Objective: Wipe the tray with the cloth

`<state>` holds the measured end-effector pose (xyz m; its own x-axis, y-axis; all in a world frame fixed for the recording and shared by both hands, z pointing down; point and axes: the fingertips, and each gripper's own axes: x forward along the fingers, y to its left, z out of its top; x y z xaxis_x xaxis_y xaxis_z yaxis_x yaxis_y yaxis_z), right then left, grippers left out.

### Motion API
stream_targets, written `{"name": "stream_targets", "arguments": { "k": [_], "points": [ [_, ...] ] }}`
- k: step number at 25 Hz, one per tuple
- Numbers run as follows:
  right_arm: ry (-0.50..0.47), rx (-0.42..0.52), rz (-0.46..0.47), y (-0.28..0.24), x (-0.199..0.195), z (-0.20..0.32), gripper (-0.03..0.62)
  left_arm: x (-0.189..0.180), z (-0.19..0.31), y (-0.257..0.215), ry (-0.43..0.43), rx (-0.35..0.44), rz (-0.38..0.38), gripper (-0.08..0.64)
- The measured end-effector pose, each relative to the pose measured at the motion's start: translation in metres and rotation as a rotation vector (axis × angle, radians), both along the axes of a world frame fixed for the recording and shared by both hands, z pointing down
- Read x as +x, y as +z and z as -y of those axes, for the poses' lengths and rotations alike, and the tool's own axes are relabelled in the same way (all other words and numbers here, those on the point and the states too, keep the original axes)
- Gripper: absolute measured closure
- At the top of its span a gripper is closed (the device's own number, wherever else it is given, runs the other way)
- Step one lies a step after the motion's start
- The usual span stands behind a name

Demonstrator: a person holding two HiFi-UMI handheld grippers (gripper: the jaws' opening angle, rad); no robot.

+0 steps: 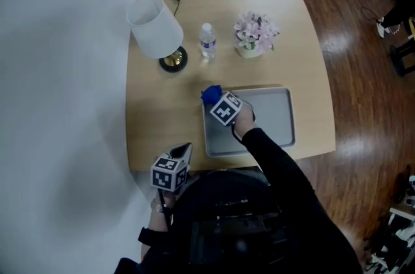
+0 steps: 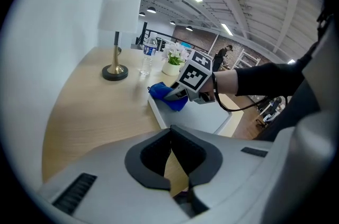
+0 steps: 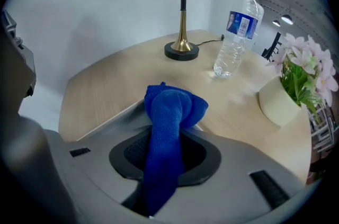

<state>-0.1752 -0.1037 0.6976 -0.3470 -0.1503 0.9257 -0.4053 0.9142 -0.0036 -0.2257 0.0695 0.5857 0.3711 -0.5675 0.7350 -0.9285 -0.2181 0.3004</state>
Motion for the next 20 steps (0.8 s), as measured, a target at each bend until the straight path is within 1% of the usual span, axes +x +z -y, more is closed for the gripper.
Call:
{"name": "stream_targets", "arguments": {
  "k": [2,4,6,9,13,16,20],
  "points": [
    [-0.01,-0.002,0.0,0.0,0.004,-0.007,0.486,0.005,0.007,-0.003,0.008,0.02,0.001,0.56],
    [-0.042,-0.033,-0.002,0.001,0.011,-0.024,0.485,0.008,0.009,-0.003,0.017,0.018,0.0,0.56],
    [-0.09,-0.074,0.01,0.001,0.018,-0.05,0.485,0.011,0.01,-0.002,0.025,0.007,-0.005,0.56],
    [-0.156,-0.115,0.059,0.001,0.026,-0.095,0.486,0.016,0.013,0.0,0.035,-0.001,-0.009,0.56],
    [-0.228,-0.147,0.1,-0.003,0.041,-0.148,0.486,0.027,0.017,0.003,0.059,0.006,-0.015,0.56],
    [-0.239,-0.189,0.126,-0.004,0.046,-0.169,0.486,0.033,0.019,0.006,0.076,0.004,-0.012,0.56],
    [-0.246,-0.23,0.14,-0.004,0.047,-0.177,0.485,0.04,0.022,0.007,0.094,-0.003,-0.011,0.56]
  ]
}}
